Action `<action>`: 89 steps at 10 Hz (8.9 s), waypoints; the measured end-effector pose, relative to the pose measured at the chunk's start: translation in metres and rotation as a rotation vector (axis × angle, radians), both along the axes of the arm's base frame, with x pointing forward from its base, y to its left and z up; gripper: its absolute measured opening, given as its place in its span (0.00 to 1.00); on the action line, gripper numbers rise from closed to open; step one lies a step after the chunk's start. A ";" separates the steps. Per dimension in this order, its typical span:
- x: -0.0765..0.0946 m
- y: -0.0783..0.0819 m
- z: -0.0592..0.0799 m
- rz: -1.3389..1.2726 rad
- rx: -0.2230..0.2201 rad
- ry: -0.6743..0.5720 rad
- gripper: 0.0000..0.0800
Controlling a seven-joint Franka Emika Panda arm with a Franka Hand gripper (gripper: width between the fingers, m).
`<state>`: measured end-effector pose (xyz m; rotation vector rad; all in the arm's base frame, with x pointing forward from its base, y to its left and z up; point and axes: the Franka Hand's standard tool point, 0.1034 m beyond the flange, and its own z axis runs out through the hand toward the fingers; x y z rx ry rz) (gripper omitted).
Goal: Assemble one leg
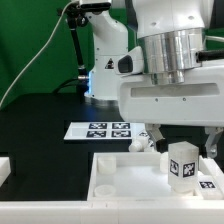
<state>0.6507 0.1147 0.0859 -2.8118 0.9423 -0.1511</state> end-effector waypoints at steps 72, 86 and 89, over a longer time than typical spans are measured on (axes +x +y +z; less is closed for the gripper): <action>0.005 -0.001 -0.005 0.237 -0.207 -0.010 0.79; 0.007 0.006 0.000 1.266 -0.359 -0.022 0.81; 0.008 0.001 0.000 1.373 -0.374 -0.022 0.66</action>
Offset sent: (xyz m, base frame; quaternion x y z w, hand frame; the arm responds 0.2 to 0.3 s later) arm 0.0000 0.0000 0.0000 0.0000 0.0000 -0.1938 0.9810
